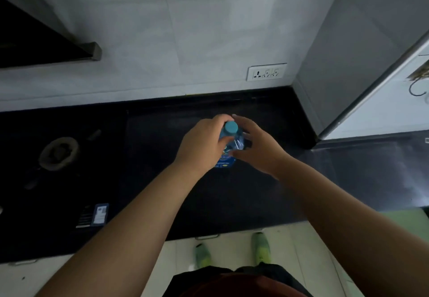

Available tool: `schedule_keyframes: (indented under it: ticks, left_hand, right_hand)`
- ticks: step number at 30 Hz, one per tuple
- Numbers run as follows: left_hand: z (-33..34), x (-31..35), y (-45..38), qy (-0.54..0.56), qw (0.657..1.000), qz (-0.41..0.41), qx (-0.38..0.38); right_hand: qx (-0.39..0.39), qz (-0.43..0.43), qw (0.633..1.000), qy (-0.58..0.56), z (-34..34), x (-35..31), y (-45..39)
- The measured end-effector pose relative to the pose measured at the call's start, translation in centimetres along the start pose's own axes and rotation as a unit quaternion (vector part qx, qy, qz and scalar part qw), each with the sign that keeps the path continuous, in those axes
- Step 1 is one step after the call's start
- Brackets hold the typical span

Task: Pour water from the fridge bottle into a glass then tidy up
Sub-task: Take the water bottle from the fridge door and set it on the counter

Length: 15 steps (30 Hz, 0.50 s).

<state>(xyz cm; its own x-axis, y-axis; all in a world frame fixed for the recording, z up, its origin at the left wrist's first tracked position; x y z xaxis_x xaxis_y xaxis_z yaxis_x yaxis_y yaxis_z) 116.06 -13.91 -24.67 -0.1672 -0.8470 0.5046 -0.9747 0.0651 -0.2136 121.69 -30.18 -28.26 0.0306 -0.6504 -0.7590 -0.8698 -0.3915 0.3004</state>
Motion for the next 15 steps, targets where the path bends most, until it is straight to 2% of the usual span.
schedule_keyframes:
  ticks: [3,6,11,15]
  left_hand:
    - [1.4,-0.8,-0.8,0.005,1.0,-0.018,-0.016]
    - [2.7,-1.9,-2.0,0.022,0.999,-0.035,-0.028]
    - [4.7,-2.6,-2.8,0.057,0.996,-0.06,-0.038]
    - [6.1,-3.1,-2.7,0.071,0.994,-0.074,-0.049]
  right_hand:
    - [-0.013,0.002,0.996,0.083,-0.2,-0.2,-1.7]
    - [-0.003,0.002,0.993,0.118,-0.5,-0.1,-3.1]
    - [0.0,0.016,0.99,0.142,-0.5,0.8,-4.4]
    - [-0.031,0.037,0.989,0.139,0.0,2.1,-5.0]
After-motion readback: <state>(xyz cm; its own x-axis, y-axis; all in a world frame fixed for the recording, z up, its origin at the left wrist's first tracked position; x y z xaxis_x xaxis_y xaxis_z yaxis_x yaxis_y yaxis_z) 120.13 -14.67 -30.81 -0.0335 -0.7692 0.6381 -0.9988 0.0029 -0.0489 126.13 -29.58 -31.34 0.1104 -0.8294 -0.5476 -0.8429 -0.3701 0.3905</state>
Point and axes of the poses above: each hand's wrist, its own y-axis away from the middle knuckle, its own z-axis out of the palm, x = y × z, the point moved 2 cm from there along -y, towards the middle knuckle, and after that the axes turned 8 degrees about z, right-handed, at the moved point
